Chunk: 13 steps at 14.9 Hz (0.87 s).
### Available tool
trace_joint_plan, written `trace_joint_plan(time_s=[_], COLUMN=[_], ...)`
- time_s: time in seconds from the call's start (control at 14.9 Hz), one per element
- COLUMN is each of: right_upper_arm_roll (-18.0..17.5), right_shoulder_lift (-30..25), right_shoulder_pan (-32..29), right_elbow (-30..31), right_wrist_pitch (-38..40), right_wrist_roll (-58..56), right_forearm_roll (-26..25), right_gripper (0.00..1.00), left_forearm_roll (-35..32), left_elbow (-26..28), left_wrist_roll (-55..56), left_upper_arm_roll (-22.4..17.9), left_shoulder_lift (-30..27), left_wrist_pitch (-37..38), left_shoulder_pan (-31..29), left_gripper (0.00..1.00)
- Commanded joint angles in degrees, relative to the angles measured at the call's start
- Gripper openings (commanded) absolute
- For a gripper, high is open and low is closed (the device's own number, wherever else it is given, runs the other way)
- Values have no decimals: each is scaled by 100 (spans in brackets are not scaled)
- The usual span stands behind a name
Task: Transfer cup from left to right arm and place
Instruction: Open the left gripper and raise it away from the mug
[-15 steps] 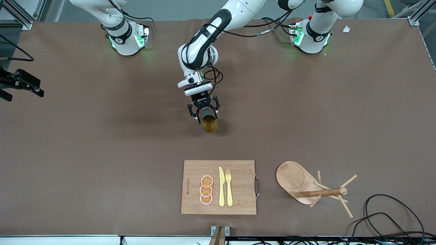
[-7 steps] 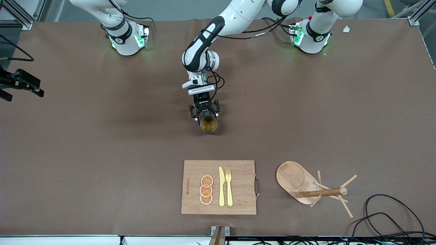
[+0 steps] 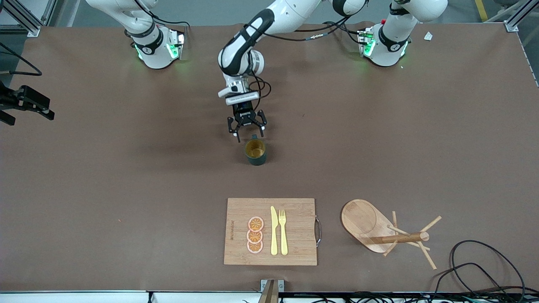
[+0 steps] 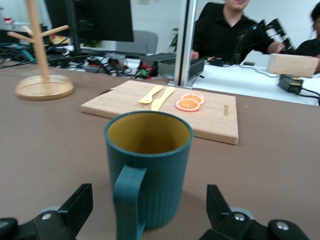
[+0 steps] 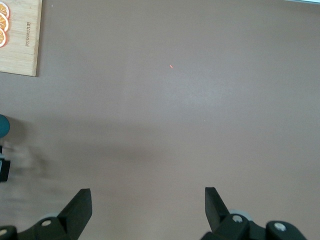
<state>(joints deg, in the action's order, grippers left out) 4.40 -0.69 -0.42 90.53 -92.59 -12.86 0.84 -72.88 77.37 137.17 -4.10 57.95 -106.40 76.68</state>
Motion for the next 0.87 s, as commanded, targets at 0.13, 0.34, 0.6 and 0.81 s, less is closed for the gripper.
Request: trace_joint_plan(time_s=[0.13, 0.34, 0.6, 0.81], right_upper_arm_roll=[8, 8, 0, 0], right_shoulder_lift=[42, 42, 42, 25], right_shoulder_pan=[-2, -11, 7, 41], right_elbow=[-88, -79, -79, 17], right_wrist_pitch=[75, 83, 189, 347], right_wrist_roll=[-59, -59, -103, -103], right_forearm_roll=[48, 39, 48, 74], right_gripper=[100, 100, 100, 100], left_forearm_roll=[1212, 1871, 2575, 3198], left_elbow=[59, 50, 24, 24], left_wrist_roll=[-1147, -1648, -2903, -4291], left_upper_arm_roll=[313, 278, 295, 304], left_shoulder_lift=[-862, -1416, -2110, -2603], left_wrist_pitch=[462, 462, 374, 366], left_shoulder_pan=[-12, -239, -1301, -2198], left_gripper=[100, 100, 100, 100])
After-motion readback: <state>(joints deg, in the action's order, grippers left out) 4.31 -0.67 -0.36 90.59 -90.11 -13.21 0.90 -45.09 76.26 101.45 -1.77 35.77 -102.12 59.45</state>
